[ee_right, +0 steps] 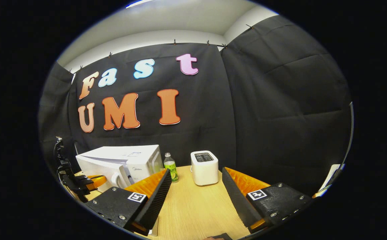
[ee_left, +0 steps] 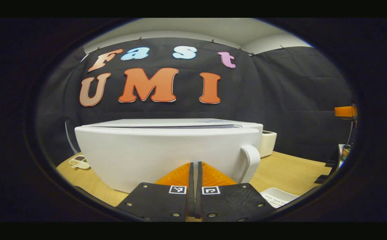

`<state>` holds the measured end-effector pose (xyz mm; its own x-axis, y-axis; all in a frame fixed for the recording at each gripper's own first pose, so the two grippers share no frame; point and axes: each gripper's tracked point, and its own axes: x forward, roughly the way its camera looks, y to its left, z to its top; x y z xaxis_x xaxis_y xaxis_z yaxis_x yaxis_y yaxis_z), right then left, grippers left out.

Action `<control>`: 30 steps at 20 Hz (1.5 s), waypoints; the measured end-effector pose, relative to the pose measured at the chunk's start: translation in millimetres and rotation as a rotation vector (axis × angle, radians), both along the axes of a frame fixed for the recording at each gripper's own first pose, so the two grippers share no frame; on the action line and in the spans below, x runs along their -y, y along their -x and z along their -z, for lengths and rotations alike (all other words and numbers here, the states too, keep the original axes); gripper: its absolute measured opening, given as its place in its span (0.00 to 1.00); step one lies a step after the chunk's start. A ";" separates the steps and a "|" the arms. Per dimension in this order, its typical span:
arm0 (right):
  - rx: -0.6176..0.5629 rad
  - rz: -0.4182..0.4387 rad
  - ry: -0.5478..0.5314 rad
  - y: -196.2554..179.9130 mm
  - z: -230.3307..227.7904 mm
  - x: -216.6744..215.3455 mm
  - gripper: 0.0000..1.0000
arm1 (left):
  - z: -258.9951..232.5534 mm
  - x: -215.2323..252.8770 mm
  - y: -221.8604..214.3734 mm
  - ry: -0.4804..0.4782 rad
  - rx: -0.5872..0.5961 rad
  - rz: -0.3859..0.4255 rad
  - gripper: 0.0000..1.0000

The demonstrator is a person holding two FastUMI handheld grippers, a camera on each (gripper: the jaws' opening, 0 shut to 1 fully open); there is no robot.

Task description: Open the microwave oven with the left hand, put the food in, and close the microwave oven.

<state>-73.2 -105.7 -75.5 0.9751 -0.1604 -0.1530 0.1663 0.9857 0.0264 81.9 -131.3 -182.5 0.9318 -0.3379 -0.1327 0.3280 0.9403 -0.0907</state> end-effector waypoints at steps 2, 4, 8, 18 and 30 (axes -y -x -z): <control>-0.002 0.007 0.002 -0.8 -1.1 5.1 0.95 | 0.4 -0.6 -11.2 0.005 0.006 -0.026 0.01; -0.002 0.014 0.002 0.1 -0.1 10.2 0.95 | 0.4 -3.9 -18.2 -0.003 0.008 -0.051 0.00; -0.012 0.028 0.003 -1.0 4.6 19.2 0.94 | -3.0 -3.8 -25.5 -0.016 0.015 -0.076 0.01; -0.042 -0.011 0.014 -10.0 -2.4 7.1 0.94 | -60.6 -19.0 -1.5 -0.017 -0.060 -0.030 0.01; 0.021 -0.160 0.052 -54.4 -72.0 -60.3 0.95 | -198.1 -150.1 49.1 -0.033 0.004 -0.193 0.50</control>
<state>-18.7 -45.4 -3.4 0.9918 -0.0098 -0.1277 0.0069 0.9997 -0.0234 32.8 18.8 15.6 0.9794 -0.1485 -0.1366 0.1418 0.9882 -0.0578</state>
